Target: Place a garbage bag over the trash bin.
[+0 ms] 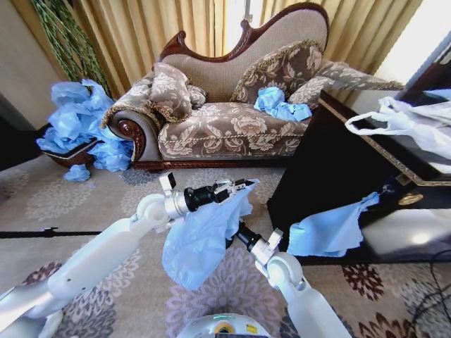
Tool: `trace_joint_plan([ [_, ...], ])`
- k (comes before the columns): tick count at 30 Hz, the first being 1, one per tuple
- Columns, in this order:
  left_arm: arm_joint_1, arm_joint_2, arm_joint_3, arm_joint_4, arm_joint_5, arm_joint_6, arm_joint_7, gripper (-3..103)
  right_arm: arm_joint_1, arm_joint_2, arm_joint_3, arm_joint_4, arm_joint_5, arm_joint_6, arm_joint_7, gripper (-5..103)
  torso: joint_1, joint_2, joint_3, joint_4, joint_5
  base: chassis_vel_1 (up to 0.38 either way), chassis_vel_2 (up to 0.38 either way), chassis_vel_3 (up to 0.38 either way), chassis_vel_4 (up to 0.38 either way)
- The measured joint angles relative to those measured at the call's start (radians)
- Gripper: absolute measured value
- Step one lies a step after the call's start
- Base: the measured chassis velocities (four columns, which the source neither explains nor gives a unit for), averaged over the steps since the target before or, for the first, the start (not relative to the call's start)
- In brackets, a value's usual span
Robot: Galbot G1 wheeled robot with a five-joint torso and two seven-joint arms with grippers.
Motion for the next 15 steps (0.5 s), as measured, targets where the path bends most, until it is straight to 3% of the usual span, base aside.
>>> trace_joint_plan([
  [8, -0.110, -0.014, 0.181, -0.015, -0.004, 0.003, -0.007, 0, 0.036, 0.010, -0.015, -0.032, -0.056, 0.008, -0.020, 0, 0.000, 0.000, 0.000, -0.0003, 0.0001, 0.000, 0.000, 0.000, 0.000],
  [15, -0.093, -0.033, 0.200, -0.027, 0.002, 0.006, -0.022, 0, 0.059, 0.035, 0.001, -0.092, -0.063, 0.039, 0.008, 0, 0.000, 0.000, 0.000, -0.0002, 0.0000, 0.000, 0.000, 0.000, 0.000],
])
